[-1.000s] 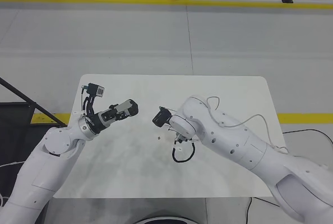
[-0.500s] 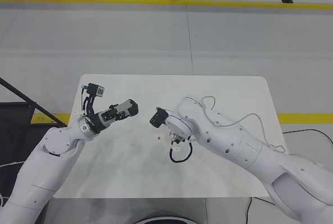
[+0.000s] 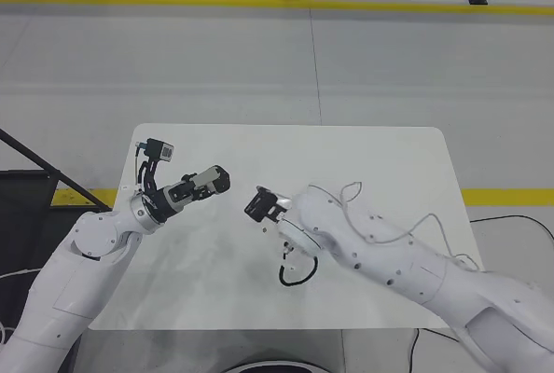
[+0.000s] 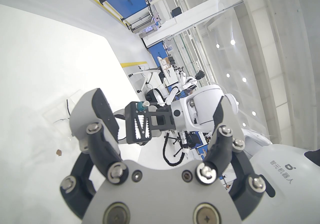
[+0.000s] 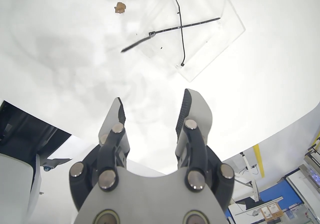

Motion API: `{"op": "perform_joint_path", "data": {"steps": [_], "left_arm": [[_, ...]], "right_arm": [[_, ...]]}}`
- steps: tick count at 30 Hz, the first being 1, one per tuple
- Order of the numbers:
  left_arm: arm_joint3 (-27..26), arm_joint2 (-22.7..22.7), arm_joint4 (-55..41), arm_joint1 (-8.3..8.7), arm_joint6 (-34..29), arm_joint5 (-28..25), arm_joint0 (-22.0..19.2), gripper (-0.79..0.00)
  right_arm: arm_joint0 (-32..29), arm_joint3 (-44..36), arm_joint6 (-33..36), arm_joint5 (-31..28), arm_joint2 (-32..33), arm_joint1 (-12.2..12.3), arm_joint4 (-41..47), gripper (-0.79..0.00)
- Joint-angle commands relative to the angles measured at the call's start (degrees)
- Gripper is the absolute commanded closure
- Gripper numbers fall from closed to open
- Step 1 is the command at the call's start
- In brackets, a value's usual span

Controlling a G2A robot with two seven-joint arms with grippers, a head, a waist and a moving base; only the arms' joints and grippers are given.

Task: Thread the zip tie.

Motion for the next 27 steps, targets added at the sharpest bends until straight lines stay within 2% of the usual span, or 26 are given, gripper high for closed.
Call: {"op": "perform_joint_path", "data": {"steps": [1,2,9,14,18,24,25,27], "left_arm": [[0.0,0.0,0.0,0.0,0.0,0.0,0.0,-0.785],[0.0,0.0,0.0,0.0,0.0,0.0,0.0,-0.785],[0.0,0.0,0.0,0.0,0.0,0.0,0.0,-0.785],[0.0,0.0,0.0,0.0,0.0,0.0,0.0,-0.785],[0.0,0.0,0.0,0.0,0.0,0.0,0.0,-0.785],[0.0,0.0,0.0,0.0,0.0,0.0,0.0,-0.785],[0.0,0.0,0.0,0.0,0.0,0.0,0.0,-0.785],[0.0,0.0,0.0,0.0,0.0,0.0,0.0,-0.784]], "right_arm": [[-2.22,-4.89,0.0,0.97,1.49,1.86,-3.43,-0.745],[-3.61,-7.72,-0.23,0.91,2.41,2.82,-5.25,-0.785],[-16.93,-24.83,-7.23,-2.89,10.03,9.83,-20.54,-0.785],[-29.47,-33.96,-17.9,-8.02,16.89,14.43,-30.45,-0.785],[-38.06,-38.05,-27.71,-10.81,24.01,17.11,-32.45,-0.785],[-54.36,-40.62,-50.3,-19.04,41.77,21.22,-25.87,-0.785],[-56.02,-40.49,-52.4,-20.16,43.79,21.56,-24.92,-0.785],[-55.41,-40.56,-51.17,-19.91,42.74,21.46,-25.27,-0.784]]}}
